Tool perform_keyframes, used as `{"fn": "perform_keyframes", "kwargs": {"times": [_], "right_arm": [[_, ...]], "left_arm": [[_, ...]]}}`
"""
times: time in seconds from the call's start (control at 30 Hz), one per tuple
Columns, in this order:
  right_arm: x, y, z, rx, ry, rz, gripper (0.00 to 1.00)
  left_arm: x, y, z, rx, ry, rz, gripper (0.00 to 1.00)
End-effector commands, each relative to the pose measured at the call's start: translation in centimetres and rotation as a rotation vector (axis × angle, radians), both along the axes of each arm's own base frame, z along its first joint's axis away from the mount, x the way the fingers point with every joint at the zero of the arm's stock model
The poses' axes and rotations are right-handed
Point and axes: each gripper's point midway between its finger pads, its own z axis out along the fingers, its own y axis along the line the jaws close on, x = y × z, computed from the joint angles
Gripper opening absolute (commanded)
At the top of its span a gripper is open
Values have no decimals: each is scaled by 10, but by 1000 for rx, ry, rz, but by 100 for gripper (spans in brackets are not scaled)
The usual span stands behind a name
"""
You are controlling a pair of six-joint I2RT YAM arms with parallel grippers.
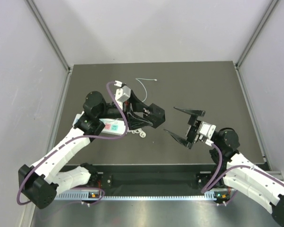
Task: Insert the plug
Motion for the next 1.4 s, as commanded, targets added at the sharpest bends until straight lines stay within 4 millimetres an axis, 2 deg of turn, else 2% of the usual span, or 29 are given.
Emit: {"fn": "perform_keyframes", "kwargs": {"times": [0.0,0.03,0.07,0.17,0.23,0.3,0.43,0.57,0.67,0.7,0.77,0.9,1.03,1.13,1.27,1.37], "right_arm": [[-11,1,18,43,-65,13,97],[-8,2,19,45,-51,-3,97],[-7,1,21,52,-56,-19,97],[-8,-3,31,77,-87,-33,97],[-12,-2,37,87,-103,-24,97],[-16,1,40,86,-121,-19,96],[-11,2,46,93,-142,-80,96],[-13,-3,61,133,-186,-100,96],[-9,-9,72,154,-208,-154,96],[-6,-13,76,167,-208,-178,95],[-1,-11,78,149,-229,-203,95],[-1,0,85,125,-251,-170,95],[-8,12,101,129,-265,-96,95],[-2,20,101,115,-261,-93,95],[6,32,99,99,-239,-75,95],[9,37,101,94,-229,-63,95]], "left_arm": [[-9,-3,22,-74,-83,-70,0],[-13,-4,30,-110,-110,-84,0],[-17,-5,32,-123,-65,-100,0],[-29,-6,37,-168,-32,-139,0],[-30,-6,38,-182,-10,-140,0],[-27,-7,46,-216,31,-117,0],[-18,-9,66,-297,164,-73,0],[-9,-9,82,-384,292,-34,0],[1,-8,84,-404,381,18,0],[7,-10,78,-386,430,45,0],[15,-9,80,-410,488,83,0],[16,-5,86,-466,569,78,0],[15,-9,91,-439,630,44,0],[14,-12,87,-406,703,35,0],[10,-12,89,-400,726,13,0],[12,-14,82,-360,731,37,0]]}}
